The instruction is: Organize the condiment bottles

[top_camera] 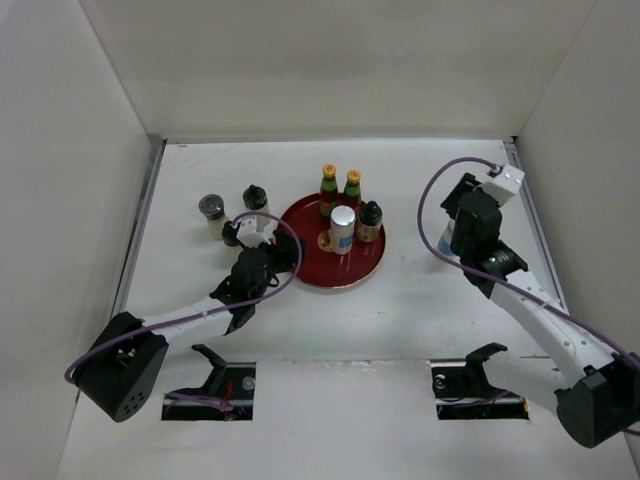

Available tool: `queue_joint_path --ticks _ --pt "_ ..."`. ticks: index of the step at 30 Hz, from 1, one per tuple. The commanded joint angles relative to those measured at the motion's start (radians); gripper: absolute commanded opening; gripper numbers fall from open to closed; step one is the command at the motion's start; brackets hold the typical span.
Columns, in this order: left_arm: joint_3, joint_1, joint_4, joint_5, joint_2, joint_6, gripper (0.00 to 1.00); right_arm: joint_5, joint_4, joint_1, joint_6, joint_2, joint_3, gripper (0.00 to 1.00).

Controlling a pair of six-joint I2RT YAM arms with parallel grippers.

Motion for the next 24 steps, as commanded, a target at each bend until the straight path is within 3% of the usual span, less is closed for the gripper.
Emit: queue_joint_path --ticks 1,3,5,10,18,22,24 --pt "0.013 -0.016 0.06 0.001 0.003 -0.009 0.66 0.141 -0.115 -0.069 0.068 -0.025 -0.053 0.62" --pt "0.012 -0.016 0.06 0.008 0.001 -0.012 0.66 0.133 -0.126 -0.106 0.067 0.004 -0.064 0.76" --pt "0.007 -0.019 0.06 0.008 -0.014 -0.013 0.66 0.124 -0.132 -0.115 0.074 0.025 -0.073 0.84" --pt "0.004 -0.014 0.06 0.016 -0.017 -0.02 0.66 0.032 -0.133 -0.116 0.071 0.109 -0.076 0.92" --pt "0.003 -0.016 0.06 0.013 -0.025 -0.017 0.66 -0.017 -0.109 -0.115 0.107 0.16 -0.094 0.9" --pt "0.007 -0.01 0.059 0.024 -0.008 -0.021 0.66 -0.073 -0.113 -0.116 0.125 0.197 -0.085 0.81" --pt "0.007 -0.013 0.06 0.019 -0.014 -0.018 0.66 -0.068 -0.104 -0.116 0.133 0.2 -0.093 0.7"
